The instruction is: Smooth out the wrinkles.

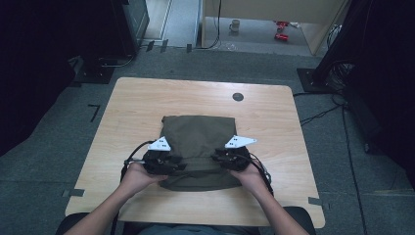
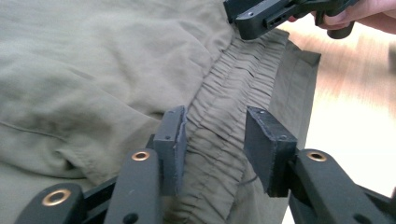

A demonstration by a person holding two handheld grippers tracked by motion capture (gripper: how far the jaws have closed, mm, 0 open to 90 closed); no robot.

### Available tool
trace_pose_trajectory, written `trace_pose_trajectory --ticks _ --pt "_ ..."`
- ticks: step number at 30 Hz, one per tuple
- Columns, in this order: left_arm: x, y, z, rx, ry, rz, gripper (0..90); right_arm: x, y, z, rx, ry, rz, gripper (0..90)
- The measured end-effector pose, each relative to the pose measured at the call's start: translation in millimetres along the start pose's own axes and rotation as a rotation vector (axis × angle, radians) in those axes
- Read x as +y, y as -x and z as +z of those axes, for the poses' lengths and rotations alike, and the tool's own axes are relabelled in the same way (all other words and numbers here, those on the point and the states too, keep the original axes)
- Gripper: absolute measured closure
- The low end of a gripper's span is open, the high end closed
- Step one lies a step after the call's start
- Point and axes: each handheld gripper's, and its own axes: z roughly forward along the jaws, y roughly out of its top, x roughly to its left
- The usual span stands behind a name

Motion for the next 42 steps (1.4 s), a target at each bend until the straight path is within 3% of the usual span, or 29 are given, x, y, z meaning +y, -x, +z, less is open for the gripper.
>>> trace_pose_trajectory --ticks 10,16,27,42 --pt "6.4 -14.8 -14.8 0.05 0.058 -0.023 49.0 10.1 11.8 -2.9 -0.031 0.045 0.02 52.4" --pt "6.5 -25.6 -18.3 0.09 0.054 -0.025 46.4 8.5 20.7 -3.9 -0.053 0.051 0.036 47.6" --pt "3.5 -47.7 -29.5 0.138 0.077 -0.063 44.8 7.3 32.9 -6.2 -0.071 0.043 0.05 44.1" --pt "-6.3 -82.9 -42.0 0.224 0.097 -0.106 43.5 3.7 62.5 -12.9 -0.144 0.042 0.082 41.8"
